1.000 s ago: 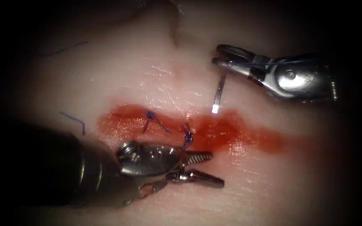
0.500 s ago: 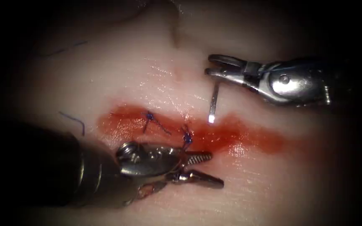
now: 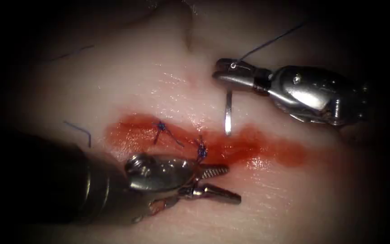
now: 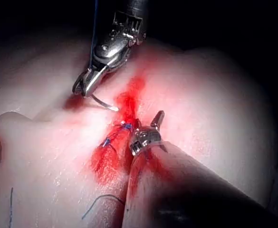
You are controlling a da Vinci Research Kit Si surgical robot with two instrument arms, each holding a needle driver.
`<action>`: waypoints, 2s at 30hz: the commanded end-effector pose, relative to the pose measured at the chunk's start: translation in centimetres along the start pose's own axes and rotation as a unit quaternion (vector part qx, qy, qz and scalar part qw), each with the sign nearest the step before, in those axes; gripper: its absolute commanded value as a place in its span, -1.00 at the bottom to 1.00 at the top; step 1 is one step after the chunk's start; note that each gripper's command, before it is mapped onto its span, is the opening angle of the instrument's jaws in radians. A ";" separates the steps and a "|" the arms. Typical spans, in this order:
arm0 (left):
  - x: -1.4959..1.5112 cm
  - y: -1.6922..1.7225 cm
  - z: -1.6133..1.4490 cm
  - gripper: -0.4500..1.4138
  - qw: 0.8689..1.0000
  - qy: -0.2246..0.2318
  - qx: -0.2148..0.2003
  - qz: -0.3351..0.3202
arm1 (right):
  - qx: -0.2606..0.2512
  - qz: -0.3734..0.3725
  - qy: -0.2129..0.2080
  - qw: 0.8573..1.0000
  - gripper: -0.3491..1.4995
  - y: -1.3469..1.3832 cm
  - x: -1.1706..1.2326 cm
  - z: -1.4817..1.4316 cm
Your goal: Wound Closure
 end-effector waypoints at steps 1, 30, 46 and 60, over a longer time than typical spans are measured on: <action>-0.06 0.01 0.08 0.08 1.000 -0.002 -0.001 -0.001 | 0.001 0.001 0.000 1.000 -1.00 -0.04 -0.05 0.05; -0.17 -0.04 -0.11 -0.01 1.000 -0.015 -0.004 0.004 | 0.081 0.204 -0.055 0.974 -1.00 -0.59 -0.33 -0.01; -0.15 0.04 -0.09 -0.01 0.988 -0.037 0.015 0.152 | 0.101 0.211 -0.084 0.969 0.51 -0.63 -0.51 -0.37; 0.13 0.23 -0.05 -0.06 0.924 -0.041 0.001 0.380 | 0.064 0.154 -0.079 0.983 0.53 -0.18 -0.69 -0.88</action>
